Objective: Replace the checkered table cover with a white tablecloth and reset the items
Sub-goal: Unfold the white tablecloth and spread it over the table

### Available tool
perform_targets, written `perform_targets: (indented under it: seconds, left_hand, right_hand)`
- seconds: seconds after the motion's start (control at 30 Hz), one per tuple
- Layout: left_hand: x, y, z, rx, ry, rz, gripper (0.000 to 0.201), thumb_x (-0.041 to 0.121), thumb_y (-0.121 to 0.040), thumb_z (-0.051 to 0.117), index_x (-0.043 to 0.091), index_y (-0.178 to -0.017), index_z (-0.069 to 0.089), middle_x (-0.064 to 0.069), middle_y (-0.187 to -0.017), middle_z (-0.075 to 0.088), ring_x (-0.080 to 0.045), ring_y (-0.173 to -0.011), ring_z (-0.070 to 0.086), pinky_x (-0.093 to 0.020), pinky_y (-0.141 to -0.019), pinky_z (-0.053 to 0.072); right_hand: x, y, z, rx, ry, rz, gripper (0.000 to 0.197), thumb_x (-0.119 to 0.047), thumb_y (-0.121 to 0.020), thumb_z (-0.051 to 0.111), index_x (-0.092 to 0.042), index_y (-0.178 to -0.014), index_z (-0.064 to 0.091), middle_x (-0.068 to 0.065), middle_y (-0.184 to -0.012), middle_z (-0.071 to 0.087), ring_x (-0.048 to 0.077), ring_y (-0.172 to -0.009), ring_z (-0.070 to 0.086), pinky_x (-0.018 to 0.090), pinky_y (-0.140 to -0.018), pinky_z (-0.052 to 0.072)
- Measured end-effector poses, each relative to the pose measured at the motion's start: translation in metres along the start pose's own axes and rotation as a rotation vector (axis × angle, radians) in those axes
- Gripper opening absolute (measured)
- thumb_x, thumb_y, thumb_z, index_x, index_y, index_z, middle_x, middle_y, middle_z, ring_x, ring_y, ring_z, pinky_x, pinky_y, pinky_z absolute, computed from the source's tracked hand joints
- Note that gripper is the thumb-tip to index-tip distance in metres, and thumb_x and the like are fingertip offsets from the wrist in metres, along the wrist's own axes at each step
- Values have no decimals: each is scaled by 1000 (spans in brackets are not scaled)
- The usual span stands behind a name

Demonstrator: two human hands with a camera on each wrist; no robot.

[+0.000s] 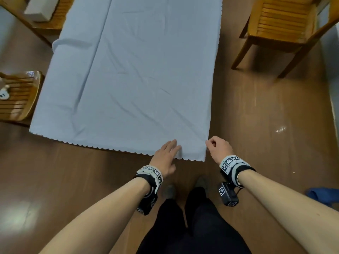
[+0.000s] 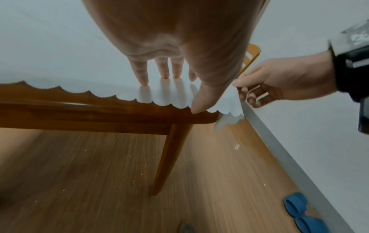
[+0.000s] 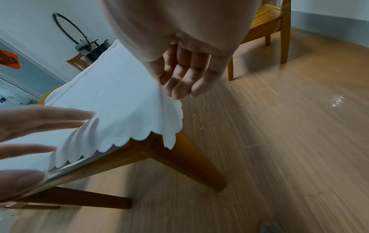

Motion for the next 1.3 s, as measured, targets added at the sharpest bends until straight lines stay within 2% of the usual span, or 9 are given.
perform_targets:
  seconds: [0.27, 0.57, 0.63, 0.77, 0.9, 1.03, 1.17, 1.23, 1.3]
  left_hand:
    - [-49, 49, -7, 83, 237, -139, 55, 17, -89, 56, 19, -142, 44, 0, -149, 39, -21, -134, 42, -35, -108, 39]
    - [-183, 108, -46, 187, 102, -126, 52, 15, -88, 59, 16, -139, 48, -2, -144, 44, -22, -128, 48, -35, -105, 42]
    - [-219, 118, -55, 216, 80, -115, 53, 15, -87, 59, 16, -139, 48, -3, -145, 43, -23, -130, 46, -36, -106, 42]
    - [-290, 150, -67, 252, 51, -138, 56, 18, -87, 60, 18, -141, 46, -3, -149, 38, -23, -133, 42, -37, -107, 41]
    - [-349, 179, -69, 255, 45, -173, 60, 16, -84, 62, 18, -142, 45, -5, -151, 37, -26, -135, 41, -39, -107, 41]
    - [-382, 181, -76, 333, -19, -144, 66, 13, -79, 67, 16, -142, 45, -11, -155, 31, -30, -142, 32, -42, -112, 33]
    - [-406, 165, -66, 299, -189, -196, 84, 22, -82, 66, 24, -153, 20, -6, -164, 6, -27, -151, 4, -56, -118, 15]
    - [-414, 160, -61, 275, -220, -218, 87, 22, -83, 65, 27, -154, 15, -2, -164, 5, -25, -151, 5, -60, -116, 12]
    - [-418, 158, -63, 307, -269, -208, 84, 21, -81, 66, 28, -152, 21, 0, -161, 17, -26, -147, 18, -62, -114, 15]
  right_hand:
    - [-2, 29, 17, 8, 25, 64, 23, -35, -96, 44, -25, -84, 60, -6, -75, 69, 20, -73, 65, 30, -64, 48]
    - [-103, 72, 74, 60, 13, -105, 16, -39, -95, 49, -29, -87, 58, -10, -81, 66, 15, -77, 62, 32, -69, 51]
    - [-135, 81, 99, 81, 24, -159, 7, -36, -94, 53, -31, -96, 58, -13, -91, 65, 11, -82, 61, 35, -75, 53]
    - [-207, 92, 158, 189, 178, -339, 35, -25, -89, 62, -25, -123, 52, -8, -120, 53, 12, -111, 52, 37, -86, 52]
    - [-271, 95, 221, 161, 415, -529, 45, -29, -86, 69, -20, -126, 51, -1, -123, 51, 21, -112, 51, 36, -90, 48]
    - [-298, 86, 257, 139, 554, -567, 56, -33, -82, 73, -21, -130, 47, 2, -131, 48, 23, -117, 48, 37, -97, 46]
    - [-296, 74, 263, 244, 540, -621, 41, -29, -83, 73, -23, -118, 53, 0, -123, 49, 23, -106, 50, 36, -86, 49]
    - [-293, 72, 258, 316, 470, -657, 27, -24, -86, 71, -21, -109, 57, 0, -115, 53, 22, -100, 51, 36, -80, 50]
    - [-292, 71, 255, 358, 425, -671, 16, -21, -89, 68, -18, -103, 60, -1, -110, 55, 20, -95, 52, 36, -76, 49]
Point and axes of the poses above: each hand's wrist, its own y-axis away from the middle knuckle, its own z-axis out of the palm, x = y × z, the point moved 7 cm from there along -y, towards the middle knuckle
